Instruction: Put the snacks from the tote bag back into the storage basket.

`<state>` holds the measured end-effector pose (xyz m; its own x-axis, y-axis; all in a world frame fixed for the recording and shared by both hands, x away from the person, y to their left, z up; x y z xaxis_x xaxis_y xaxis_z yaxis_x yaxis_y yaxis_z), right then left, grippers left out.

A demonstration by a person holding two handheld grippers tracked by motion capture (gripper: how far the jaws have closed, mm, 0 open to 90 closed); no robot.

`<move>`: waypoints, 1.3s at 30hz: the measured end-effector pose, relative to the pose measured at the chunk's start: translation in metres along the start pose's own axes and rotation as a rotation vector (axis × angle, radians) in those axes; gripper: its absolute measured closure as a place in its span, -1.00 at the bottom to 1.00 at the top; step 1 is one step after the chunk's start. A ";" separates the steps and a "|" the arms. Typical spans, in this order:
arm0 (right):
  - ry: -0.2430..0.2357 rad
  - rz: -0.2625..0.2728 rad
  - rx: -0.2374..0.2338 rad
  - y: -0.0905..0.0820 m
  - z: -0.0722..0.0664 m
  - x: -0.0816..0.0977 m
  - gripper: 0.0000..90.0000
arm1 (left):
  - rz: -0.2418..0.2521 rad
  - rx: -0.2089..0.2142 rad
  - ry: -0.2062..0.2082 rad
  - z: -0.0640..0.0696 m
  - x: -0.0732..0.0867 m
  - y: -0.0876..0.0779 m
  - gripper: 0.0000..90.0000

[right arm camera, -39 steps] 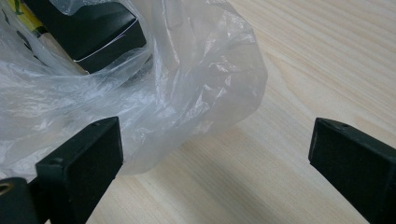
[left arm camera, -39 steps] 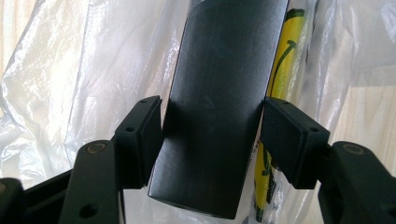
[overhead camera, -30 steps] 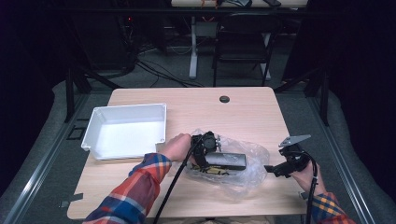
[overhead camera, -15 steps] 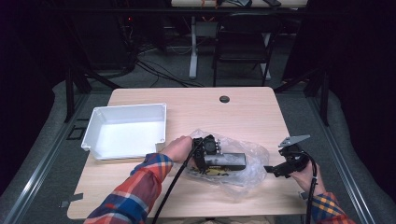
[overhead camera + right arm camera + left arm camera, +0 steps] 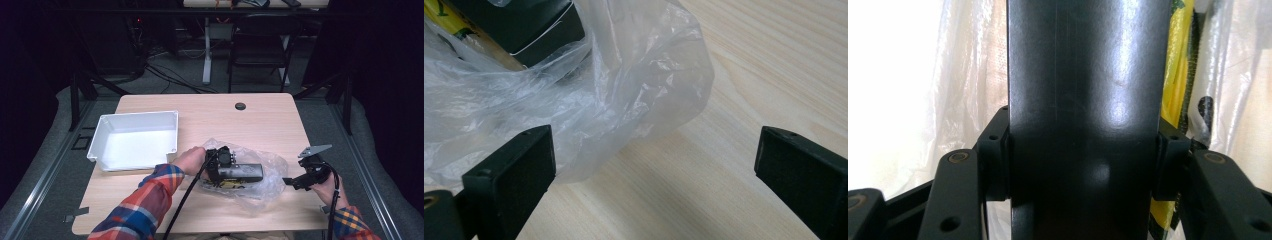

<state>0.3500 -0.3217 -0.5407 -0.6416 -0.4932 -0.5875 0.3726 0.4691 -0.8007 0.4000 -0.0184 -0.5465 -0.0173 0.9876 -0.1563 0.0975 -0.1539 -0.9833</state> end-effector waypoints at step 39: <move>-0.005 0.006 0.010 -0.001 0.001 -0.001 -0.95 | 0.072 -0.045 0.026 -0.007 0.038 -0.094 -0.04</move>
<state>0.3507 -0.3227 -0.5396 -0.6359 -0.4940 -0.5930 0.3832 0.4648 -0.7982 0.3970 0.0340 -0.4596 0.0170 0.9746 -0.2233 0.1425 -0.2234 -0.9643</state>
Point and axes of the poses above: each handheld gripper's, and its own axes: y roughly forward along the jaws, x roughly out of its underside, z roughly to its right, the point moved 2 cm from there along y, roughly forward along the jaws, and after that the axes turned 4 degrees about -x, right-handed, at the moved point
